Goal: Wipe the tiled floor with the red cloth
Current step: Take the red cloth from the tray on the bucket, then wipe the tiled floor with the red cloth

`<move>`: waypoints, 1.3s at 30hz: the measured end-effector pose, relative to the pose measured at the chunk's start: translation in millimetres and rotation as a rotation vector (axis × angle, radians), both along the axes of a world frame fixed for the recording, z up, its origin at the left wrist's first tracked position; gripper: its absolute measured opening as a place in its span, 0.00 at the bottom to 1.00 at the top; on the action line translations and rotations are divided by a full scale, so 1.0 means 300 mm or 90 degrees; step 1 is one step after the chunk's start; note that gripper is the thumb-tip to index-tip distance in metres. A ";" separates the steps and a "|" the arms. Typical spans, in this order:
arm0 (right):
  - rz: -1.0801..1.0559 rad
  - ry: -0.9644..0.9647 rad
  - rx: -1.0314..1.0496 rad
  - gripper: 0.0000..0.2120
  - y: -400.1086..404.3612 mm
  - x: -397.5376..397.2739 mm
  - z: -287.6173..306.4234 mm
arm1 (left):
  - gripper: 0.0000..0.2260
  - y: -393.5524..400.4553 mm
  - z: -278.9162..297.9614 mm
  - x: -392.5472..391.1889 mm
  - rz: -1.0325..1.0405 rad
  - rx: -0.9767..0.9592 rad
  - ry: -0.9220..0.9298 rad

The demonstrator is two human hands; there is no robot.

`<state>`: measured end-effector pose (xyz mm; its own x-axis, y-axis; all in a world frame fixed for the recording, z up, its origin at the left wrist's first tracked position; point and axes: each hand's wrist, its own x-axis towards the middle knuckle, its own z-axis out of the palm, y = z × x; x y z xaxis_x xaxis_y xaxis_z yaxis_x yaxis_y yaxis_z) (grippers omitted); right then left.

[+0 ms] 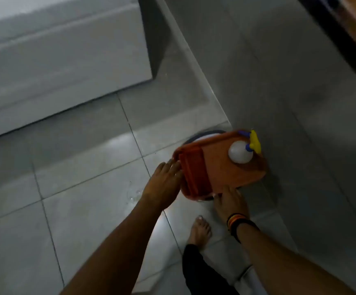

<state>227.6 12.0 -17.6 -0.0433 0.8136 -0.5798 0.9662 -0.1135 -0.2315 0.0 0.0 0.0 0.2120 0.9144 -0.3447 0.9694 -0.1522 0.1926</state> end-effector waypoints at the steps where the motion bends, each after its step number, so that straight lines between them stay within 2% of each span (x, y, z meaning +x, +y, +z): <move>1: -0.023 0.015 -0.010 0.13 0.024 0.018 -0.067 | 0.23 0.045 -0.076 0.028 -0.024 -0.010 0.001; 4: -0.064 0.052 -0.017 0.13 0.107 0.011 -0.200 | 0.25 0.203 -0.219 0.072 -0.075 -0.060 0.044; 7: -0.093 0.078 -0.005 0.15 0.141 -0.026 -0.331 | 0.22 0.331 -0.353 0.109 -0.165 -0.016 0.048; 10: -0.124 0.036 -0.050 0.16 0.165 -0.066 -0.416 | 0.26 0.434 -0.467 0.120 -0.268 0.024 0.098; 13: -0.146 0.031 -0.062 0.13 0.166 -0.085 -0.471 | 0.21 0.473 -0.524 0.149 -0.376 0.062 0.179; 15: -0.200 0.089 -0.089 0.10 0.172 -0.090 -0.462 | 0.16 0.489 -0.496 0.157 -0.379 0.110 0.202; 18: -0.300 0.190 -0.078 0.06 0.160 -0.094 -0.383 | 0.11 0.466 -0.412 0.116 -0.311 0.130 0.150; 22: -0.359 0.295 -0.048 0.08 0.087 -0.123 -0.211 | 0.10 0.325 -0.260 -0.037 -0.169 0.082 0.014; 24: -0.338 0.302 -0.044 0.09 0.036 -0.153 -0.133 | 0.09 0.190 -0.167 -0.138 -0.082 0.035 -0.047; 28: -0.212 0.305 -0.030 0.06 -0.105 -0.250 -0.043 | 0.09 -0.175 -0.076 -0.302 0.078 -0.069 -0.081; 30: -0.164 0.300 -0.037 0.07 -0.214 -0.323 -0.044 | 0.10 -0.385 -0.078 -0.350 0.175 -0.140 -0.114; 34: -0.188 0.276 -0.055 0.17 -0.450 -0.451 -0.136 | 0.11 -0.761 -0.169 -0.357 0.427 -0.231 -0.262; 36: -0.203 0.236 -0.052 0.20 -0.559 -0.495 -0.228 | 0.10 -0.923 -0.262 -0.320 0.539 -0.268 -0.333; 39: -0.190 0.168 -0.041 0.19 -0.649 -0.523 -0.393 | 0.08 -1.073 -0.449 -0.243 0.688 -0.339 -0.438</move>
<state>70.5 -182.6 -135.4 0.0350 0.7757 -0.6301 0.7973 -0.4018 -0.4504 -73.0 -322.0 -134.7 -0.2408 0.5247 -0.8165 0.2452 0.8469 0.4719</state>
